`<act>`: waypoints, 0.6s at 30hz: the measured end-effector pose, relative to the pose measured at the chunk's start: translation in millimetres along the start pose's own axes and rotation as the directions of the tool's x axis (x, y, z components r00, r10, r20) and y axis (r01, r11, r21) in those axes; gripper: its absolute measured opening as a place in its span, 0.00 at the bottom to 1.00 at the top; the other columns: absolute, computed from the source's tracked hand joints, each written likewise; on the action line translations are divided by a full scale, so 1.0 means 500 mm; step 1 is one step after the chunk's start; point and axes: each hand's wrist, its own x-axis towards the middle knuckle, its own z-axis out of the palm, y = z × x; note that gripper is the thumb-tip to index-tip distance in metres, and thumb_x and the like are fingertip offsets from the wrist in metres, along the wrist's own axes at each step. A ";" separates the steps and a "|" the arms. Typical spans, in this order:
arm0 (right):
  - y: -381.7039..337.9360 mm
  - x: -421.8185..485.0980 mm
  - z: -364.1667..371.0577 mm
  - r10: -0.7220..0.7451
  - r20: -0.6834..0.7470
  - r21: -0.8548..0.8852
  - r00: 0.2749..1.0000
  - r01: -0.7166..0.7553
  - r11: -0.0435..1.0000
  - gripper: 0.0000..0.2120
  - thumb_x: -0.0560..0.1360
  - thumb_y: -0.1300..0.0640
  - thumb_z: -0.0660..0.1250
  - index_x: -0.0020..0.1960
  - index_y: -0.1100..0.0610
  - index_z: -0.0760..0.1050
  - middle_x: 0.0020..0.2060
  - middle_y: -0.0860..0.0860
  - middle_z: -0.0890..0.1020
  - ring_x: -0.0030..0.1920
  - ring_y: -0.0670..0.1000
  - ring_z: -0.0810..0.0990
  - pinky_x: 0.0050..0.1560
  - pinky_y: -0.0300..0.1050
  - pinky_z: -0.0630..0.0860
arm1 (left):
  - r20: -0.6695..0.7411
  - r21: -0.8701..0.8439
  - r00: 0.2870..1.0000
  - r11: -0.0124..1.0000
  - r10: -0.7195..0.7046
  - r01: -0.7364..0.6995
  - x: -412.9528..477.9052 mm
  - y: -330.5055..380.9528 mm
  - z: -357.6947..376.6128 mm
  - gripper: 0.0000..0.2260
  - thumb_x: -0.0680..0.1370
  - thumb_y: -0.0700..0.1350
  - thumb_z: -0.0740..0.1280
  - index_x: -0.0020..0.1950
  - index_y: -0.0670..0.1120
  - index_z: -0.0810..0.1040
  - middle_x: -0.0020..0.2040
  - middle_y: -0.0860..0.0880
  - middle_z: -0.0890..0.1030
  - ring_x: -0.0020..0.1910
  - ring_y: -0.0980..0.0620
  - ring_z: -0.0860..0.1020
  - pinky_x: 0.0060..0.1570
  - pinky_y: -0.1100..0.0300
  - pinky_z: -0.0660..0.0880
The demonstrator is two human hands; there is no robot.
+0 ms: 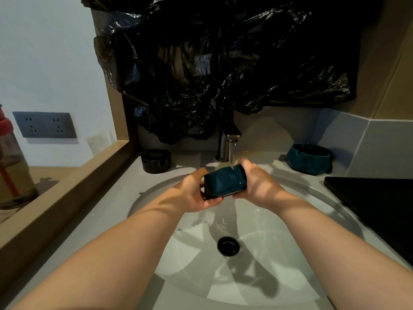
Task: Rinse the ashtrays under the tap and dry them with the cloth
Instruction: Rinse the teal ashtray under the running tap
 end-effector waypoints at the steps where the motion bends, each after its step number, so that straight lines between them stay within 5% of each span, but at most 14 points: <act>1: 0.009 0.002 0.003 0.042 0.020 0.037 0.999 -0.043 0.998 0.34 0.64 0.62 0.78 0.63 0.48 0.65 0.54 0.49 0.74 0.54 0.51 0.75 0.55 0.46 0.74 | -0.012 0.016 0.999 0.998 0.053 -0.053 -0.003 -0.002 0.001 0.17 0.77 0.47 0.65 0.64 0.42 0.72 0.59 0.36 0.76 0.49 0.39 0.80 0.33 0.51 0.81; 5: 0.030 0.000 -0.004 0.243 0.158 0.373 0.957 -0.286 0.883 0.34 0.74 0.72 0.63 0.73 0.50 0.59 0.63 0.56 0.74 0.58 0.57 0.78 0.54 0.47 0.77 | 0.009 0.080 0.980 0.976 0.200 -0.200 -0.014 -0.006 0.006 0.06 0.78 0.38 0.62 0.55 0.44 0.72 0.55 0.38 0.75 0.52 0.38 0.78 0.46 0.42 0.78; 8: 0.017 -0.013 -0.023 0.410 0.338 0.597 0.847 -0.529 0.603 0.16 0.82 0.59 0.55 0.68 0.54 0.66 0.57 0.59 0.78 0.45 0.57 0.83 0.44 0.51 0.81 | 0.056 0.197 0.961 0.941 0.270 -0.276 -0.010 -0.009 0.012 0.12 0.78 0.35 0.59 0.58 0.47 0.74 0.54 0.41 0.77 0.51 0.42 0.77 0.45 0.42 0.79; 10: 0.017 -0.017 -0.024 0.407 0.405 0.627 0.819 -0.573 0.528 0.16 0.81 0.47 0.54 0.62 0.55 0.71 0.53 0.60 0.79 0.45 0.60 0.84 0.43 0.54 0.81 | 0.076 0.288 0.947 0.903 0.312 -0.320 -0.004 -0.012 0.015 0.19 0.77 0.34 0.60 0.66 0.49 0.71 0.59 0.42 0.76 0.53 0.43 0.77 0.41 0.44 0.81; 12: 0.019 -0.015 -0.020 0.410 0.375 0.617 0.831 -0.554 0.559 0.17 0.80 0.46 0.58 0.62 0.56 0.71 0.54 0.58 0.79 0.45 0.61 0.84 0.40 0.54 0.82 | 0.101 0.335 0.947 0.886 0.305 -0.321 0.001 -0.017 0.016 0.23 0.76 0.33 0.61 0.68 0.52 0.67 0.62 0.42 0.74 0.55 0.42 0.76 0.40 0.45 0.81; 18: 0.019 -0.004 -0.028 0.497 0.163 0.475 0.852 -0.509 0.718 0.13 0.77 0.48 0.61 0.53 0.58 0.76 0.43 0.57 0.81 0.39 0.56 0.81 0.27 0.42 0.75 | 0.190 0.266 0.981 0.961 0.028 -0.079 0.000 -0.023 0.008 0.15 0.79 0.39 0.61 0.66 0.44 0.70 0.60 0.38 0.77 0.59 0.38 0.77 0.56 0.42 0.77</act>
